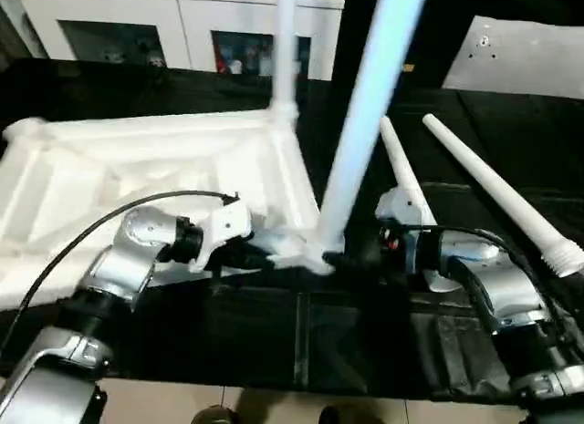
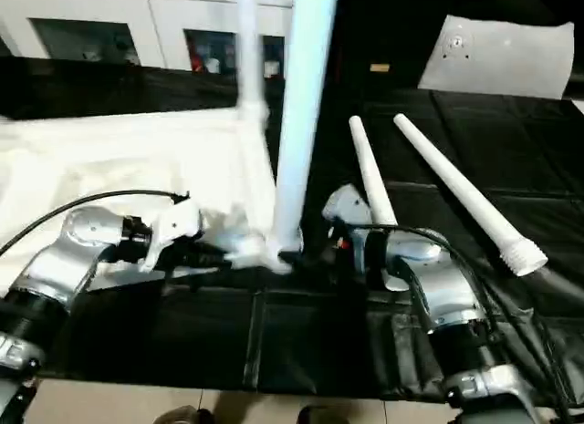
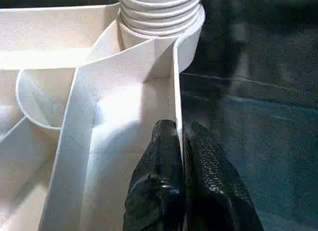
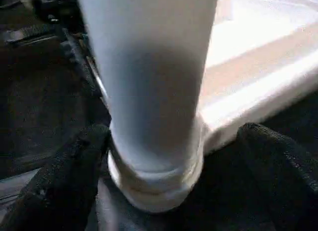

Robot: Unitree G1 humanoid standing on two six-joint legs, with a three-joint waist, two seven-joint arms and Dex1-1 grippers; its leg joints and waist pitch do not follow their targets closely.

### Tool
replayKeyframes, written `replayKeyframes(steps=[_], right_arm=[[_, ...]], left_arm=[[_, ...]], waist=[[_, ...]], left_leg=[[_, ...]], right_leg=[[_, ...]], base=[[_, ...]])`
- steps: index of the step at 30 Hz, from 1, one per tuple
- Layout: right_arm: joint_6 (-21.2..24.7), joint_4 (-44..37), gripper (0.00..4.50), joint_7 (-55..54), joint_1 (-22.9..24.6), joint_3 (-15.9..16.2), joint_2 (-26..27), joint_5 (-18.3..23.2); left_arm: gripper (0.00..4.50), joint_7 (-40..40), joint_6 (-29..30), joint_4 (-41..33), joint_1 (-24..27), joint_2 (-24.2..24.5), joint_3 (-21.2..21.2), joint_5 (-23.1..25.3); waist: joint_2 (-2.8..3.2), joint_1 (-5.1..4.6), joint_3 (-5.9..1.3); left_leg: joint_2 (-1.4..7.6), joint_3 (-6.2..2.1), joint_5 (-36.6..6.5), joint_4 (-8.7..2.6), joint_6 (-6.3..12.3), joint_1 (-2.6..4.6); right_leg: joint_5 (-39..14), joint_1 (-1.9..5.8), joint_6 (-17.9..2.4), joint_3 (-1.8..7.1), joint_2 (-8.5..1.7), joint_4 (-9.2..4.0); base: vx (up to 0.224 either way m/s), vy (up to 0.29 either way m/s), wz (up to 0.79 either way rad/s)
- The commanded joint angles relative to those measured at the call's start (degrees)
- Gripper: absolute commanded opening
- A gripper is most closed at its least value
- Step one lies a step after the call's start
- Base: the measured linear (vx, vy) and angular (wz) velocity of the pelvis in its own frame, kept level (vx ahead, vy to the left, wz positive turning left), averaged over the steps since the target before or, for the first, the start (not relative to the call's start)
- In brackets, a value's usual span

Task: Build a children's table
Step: Rotate leg to tighten

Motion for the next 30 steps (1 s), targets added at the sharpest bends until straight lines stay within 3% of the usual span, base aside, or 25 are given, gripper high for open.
replayKeyframes(steps=[1, 9, 15, 23, 26, 27, 29, 30], right_arm=[[-0.5, 0.9, 4.28, 2.8, -1.2, 1.0, -0.4, 0.9], [-0.3, 3.6, 3.80, 7.8, -3.3, 3.1, -0.2, 1.6], [-0.8, 4.3, 3.10, 8.9, -3.6, 3.4, 0.0, 1.4], [-0.3, 3.5, 2.74, 9.4, -2.7, 3.6, 0.5, 2.1], [1.8, 1.3, 2.72, 5.7, -0.8, 2.8, 2.6, 3.0], [3.7, 0.9, 2.71, 1.0, 0.2, 2.0, 5.0, 3.0], [4.1, 0.8, 2.70, -2.7, 1.0, 1.7, 7.1, 2.4], [4.8, 0.8, 2.70, -6.6, 1.7, 1.3, 9.3, 1.8]], left_arm=[[0.00, -4.0, -2.5, 0.9, -1.2, -0.2, -2.8, 0.1], [0.00, -7.6, -6.8, 5.5, -3.5, -0.4, -4.2, 1.3], [0.00, -8.4, -8.5, 7.5, -4.4, -0.5, -4.2, 1.3], [0.00, -6.8, -8.4, 9.0, -4.5, -0.5, -3.3, 1.3], [0.00, 0.2, -4.9, 7.3, -3.4, -1.9, -1.7, 1.8], [0.00, 5.6, -1.2, 5.2, -2.3, -3.2, -0.6, 2.3], [0.00, 8.9, 2.2, 2.8, -1.2, -4.6, 0.7, 1.6], [0.00, 12.2, 6.3, 0.1, -0.1, -6.2, 2.1, 0.7]], waist=[[-0.21, 0.03, -3.56], [-0.43, 0.43, -3.45], [-0.57, 0.63, -3.52], [-0.38, 1.17, -3.59], [-0.17, 1.24, -3.26], [-0.11, 1.19, -3.06], [-0.13, 0.89, -2.64], [-0.10, 0.65, -2.38]], left_leg=[[2.95, -0.09, -6.5, -3.45, 5.47, 0.71], [2.88, -0.23, -7.4, -3.47, 4.01, 0.57], [2.99, -0.22, -6.7, -3.41, 3.82, 0.61], [3.06, -0.17, -6.4, -3.38, 3.72, 0.67], [3.27, -0.21, -8.0, -3.60, 3.01, 0.76], [3.09, -0.32, -9.3, -3.77, 2.35, 0.72], [3.12, -0.48, -12.4, -4.08, 0.95, 0.98], [2.96, -0.65, -14.8, -4.34, 0.11, 1.12]], right_leg=[[-7.3, 3.35, -14.6, 2.69, -4.46, -3.26], [-10.7, 3.32, -13.5, 2.74, -4.63, -3.44], [-9.1, 3.30, -14.1, 2.70, -4.65, -3.20], [-7.6, 3.33, -14.7, 2.68, -4.64, -2.99], [-9.6, 3.13, -14.5, 2.83, -4.84, -3.27], [-12.4, 3.17, -13.9, 2.77, -4.77, -3.54], [-18.2, 2.84, -12.6, 2.85, -4.95, -4.25], [-24.1, 2.81, -10.8, 2.81, -4.95, -4.81]], base=[[0.000, 0.000, 0.00], [0.000, 0.000, 0.00], [0.000, 0.000, 0.00], [0.000, 0.000, 0.00], [0.000, 0.000, 0.00], [0.000, 0.000, 0.00], [0.000, 0.000, 0.00], [0.000, 0.000, 0.00]])
